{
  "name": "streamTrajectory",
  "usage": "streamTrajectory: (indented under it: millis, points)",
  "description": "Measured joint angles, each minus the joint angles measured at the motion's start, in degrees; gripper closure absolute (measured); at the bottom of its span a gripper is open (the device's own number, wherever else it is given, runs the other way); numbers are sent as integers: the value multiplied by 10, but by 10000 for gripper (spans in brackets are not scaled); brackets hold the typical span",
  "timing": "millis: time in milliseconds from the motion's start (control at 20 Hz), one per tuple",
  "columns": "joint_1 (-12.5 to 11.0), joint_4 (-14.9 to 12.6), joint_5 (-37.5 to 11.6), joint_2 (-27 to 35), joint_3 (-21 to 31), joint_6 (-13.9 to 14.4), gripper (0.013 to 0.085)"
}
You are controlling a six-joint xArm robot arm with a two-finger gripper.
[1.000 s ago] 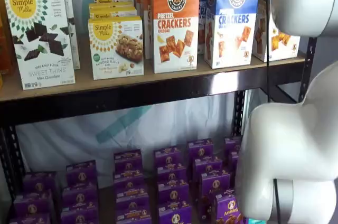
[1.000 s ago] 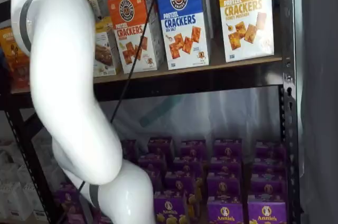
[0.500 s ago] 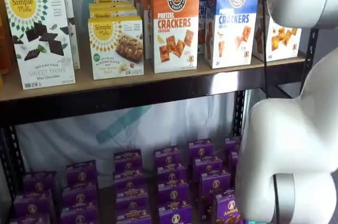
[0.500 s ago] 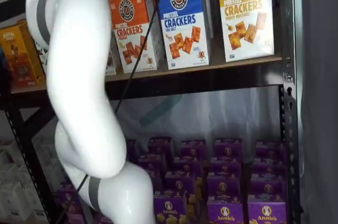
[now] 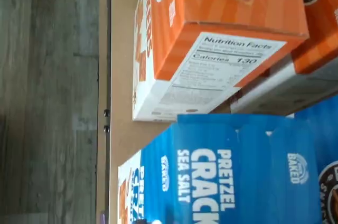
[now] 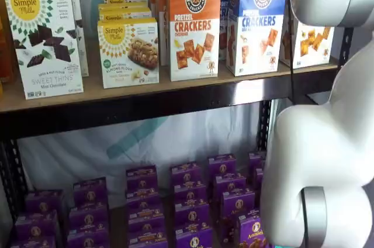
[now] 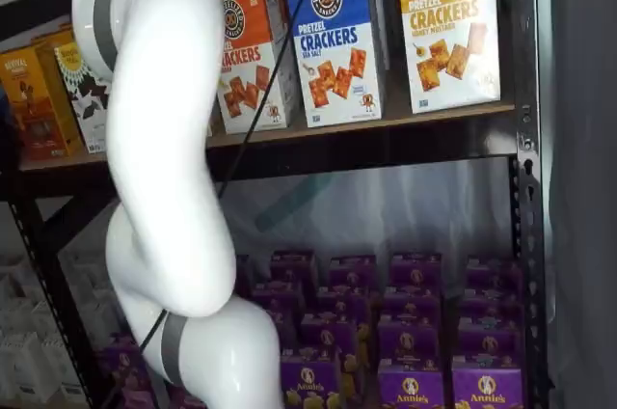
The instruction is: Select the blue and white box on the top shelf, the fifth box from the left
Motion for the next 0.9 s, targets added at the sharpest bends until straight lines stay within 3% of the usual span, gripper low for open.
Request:
streamTrajectory:
  millis: [600,900]
  points:
    - [10,-39,39,18,-17,-5,130]
    - [14,-45,42,16,-12,-4,130]
